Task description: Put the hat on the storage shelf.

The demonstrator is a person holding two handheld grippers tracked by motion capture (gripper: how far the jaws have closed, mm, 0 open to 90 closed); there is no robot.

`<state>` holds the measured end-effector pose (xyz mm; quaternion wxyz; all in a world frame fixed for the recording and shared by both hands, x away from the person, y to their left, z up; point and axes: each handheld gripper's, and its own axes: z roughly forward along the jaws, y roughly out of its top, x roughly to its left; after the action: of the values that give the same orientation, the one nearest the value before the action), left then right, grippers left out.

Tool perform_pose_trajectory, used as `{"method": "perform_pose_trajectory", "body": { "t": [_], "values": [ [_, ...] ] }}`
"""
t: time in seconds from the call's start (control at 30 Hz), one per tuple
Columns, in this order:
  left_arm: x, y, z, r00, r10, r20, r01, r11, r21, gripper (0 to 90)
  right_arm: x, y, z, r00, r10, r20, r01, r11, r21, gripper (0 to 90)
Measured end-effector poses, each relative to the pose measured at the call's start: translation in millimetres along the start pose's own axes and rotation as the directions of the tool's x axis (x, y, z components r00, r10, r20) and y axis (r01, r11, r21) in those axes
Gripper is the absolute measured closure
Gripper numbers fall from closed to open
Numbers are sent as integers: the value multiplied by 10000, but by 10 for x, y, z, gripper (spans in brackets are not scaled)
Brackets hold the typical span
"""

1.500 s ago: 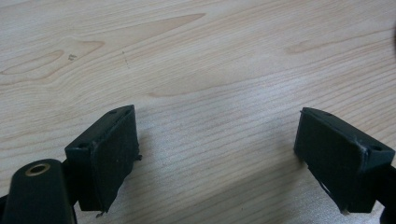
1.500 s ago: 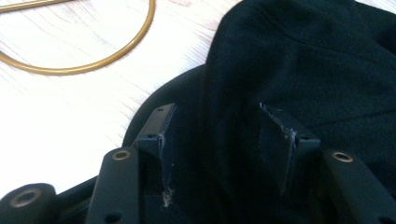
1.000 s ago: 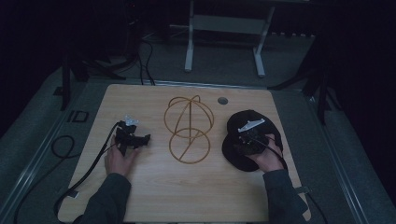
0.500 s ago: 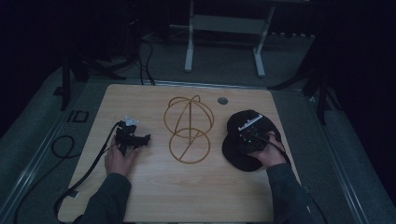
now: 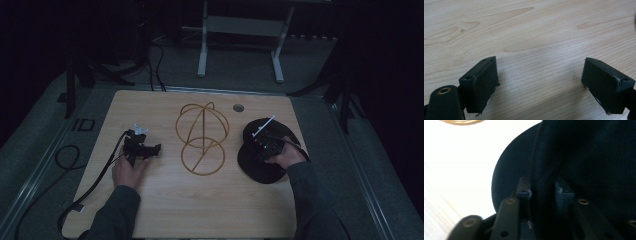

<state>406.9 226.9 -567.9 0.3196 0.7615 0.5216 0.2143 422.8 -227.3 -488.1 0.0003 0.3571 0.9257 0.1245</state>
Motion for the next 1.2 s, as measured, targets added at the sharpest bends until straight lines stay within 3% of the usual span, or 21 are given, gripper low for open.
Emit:
{"method": "perform_pose_trajectory", "body": {
  "t": [0.07, 0.1, 0.23, 0.4, 0.67, 0.7, 0.97, 1.2],
  "values": [
    [0, 0, 0, 10000, 1, 0, -1, 10000, 1, 133, -3, 15, 3, 9999, -42, -92, 43, 9999, 100, 749],
    [0, 0, 0, 10000, 1, -1, -1, 10000, -1, 133, -44, 41, 1, 9990, -11, -455, 25, 9995, 308, 768],
    [0, 0, 0, 10000, 1, 0, -1, 10000, -1, 134, -68, 75, -16, 9975, 12, -713, 32, 9981, 615, 783],
    [0, 0, 0, 10000, 0, -1, 0, 10000, 0, 133, -54, 122, -68, 9981, -222, -583, 287, 9933, 1123, 790],
    [1, 1, 1, 10000, -7, -9, 7, 10000, -2, 134, -37, 143, -223, 9967, -667, -463, 711, 9923, 1011, 791],
    [2, 1, 1, 10000, -8, -13, 8, 10000, -2, 134, 23, 173, -338, 9940, -981, -485, 1020, 9910, 867, 791],
    [2, 1, 2, 10000, -10, -16, 10, 10000, -13, 134, 92, 265, -487, 9874, -1576, -111, 1580, 9829, 942, 790],
    [2, 1, 2, 10000, -9, -12, 9, 10000, -19, 134, 115, 336, -611, 9835, -1808, -67, 1804, 9771, 1128, 789]
  ]
}}
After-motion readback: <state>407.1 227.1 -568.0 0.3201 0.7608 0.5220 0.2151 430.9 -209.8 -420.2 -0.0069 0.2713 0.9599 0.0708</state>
